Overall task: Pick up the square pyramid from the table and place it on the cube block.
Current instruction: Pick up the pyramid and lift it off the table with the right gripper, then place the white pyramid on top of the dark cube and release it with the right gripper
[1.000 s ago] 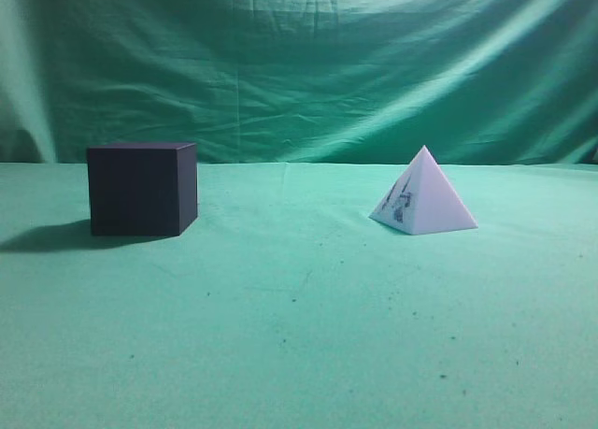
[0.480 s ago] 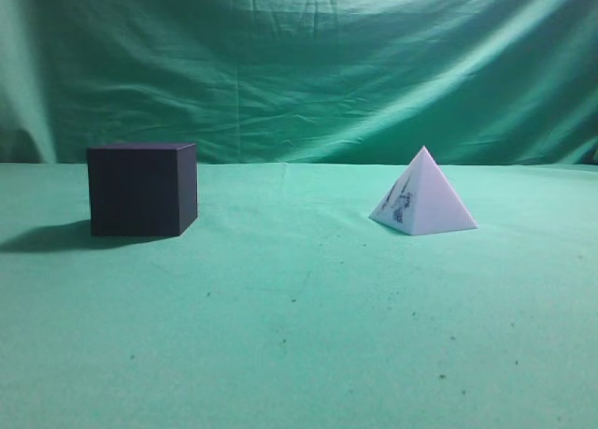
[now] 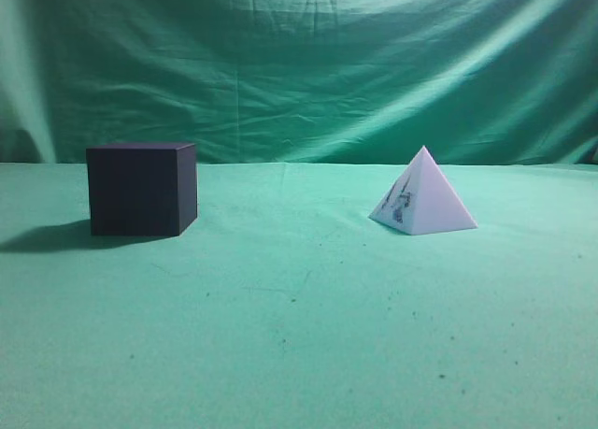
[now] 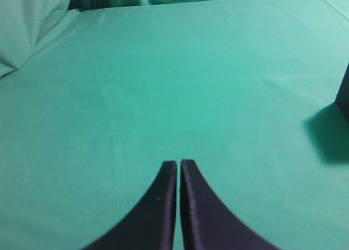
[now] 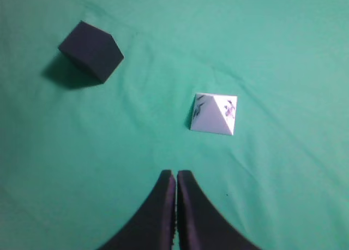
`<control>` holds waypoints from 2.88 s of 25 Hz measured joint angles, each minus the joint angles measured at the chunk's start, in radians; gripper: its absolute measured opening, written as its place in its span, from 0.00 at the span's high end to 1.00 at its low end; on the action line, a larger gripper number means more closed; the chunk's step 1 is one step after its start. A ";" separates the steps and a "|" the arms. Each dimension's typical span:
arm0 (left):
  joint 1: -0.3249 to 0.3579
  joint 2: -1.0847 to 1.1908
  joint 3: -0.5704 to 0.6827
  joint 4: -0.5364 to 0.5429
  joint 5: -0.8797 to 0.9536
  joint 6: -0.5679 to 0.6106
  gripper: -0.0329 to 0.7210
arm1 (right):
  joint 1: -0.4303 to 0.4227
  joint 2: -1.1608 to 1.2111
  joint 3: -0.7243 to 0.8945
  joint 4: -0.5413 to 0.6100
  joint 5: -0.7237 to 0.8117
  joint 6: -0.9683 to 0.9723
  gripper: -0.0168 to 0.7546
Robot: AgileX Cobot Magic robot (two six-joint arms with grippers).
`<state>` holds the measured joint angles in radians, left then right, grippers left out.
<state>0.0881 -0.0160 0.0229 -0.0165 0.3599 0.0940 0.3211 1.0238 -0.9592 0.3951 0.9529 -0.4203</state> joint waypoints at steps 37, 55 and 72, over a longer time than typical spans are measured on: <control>0.000 0.000 0.000 0.000 0.000 0.000 0.96 | 0.156 0.832 -0.170 -0.198 -0.372 0.249 0.21; 0.000 0.000 0.000 0.000 0.000 0.000 0.96 | 0.157 0.874 -0.466 -0.240 -0.098 0.253 0.51; 0.000 0.000 0.000 0.000 0.000 0.000 0.96 | 0.540 0.960 -0.895 -0.435 0.188 0.247 0.51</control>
<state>0.0881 -0.0160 0.0229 -0.0165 0.3599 0.0940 0.8616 1.9838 -1.8547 -0.0398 1.1411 -0.1737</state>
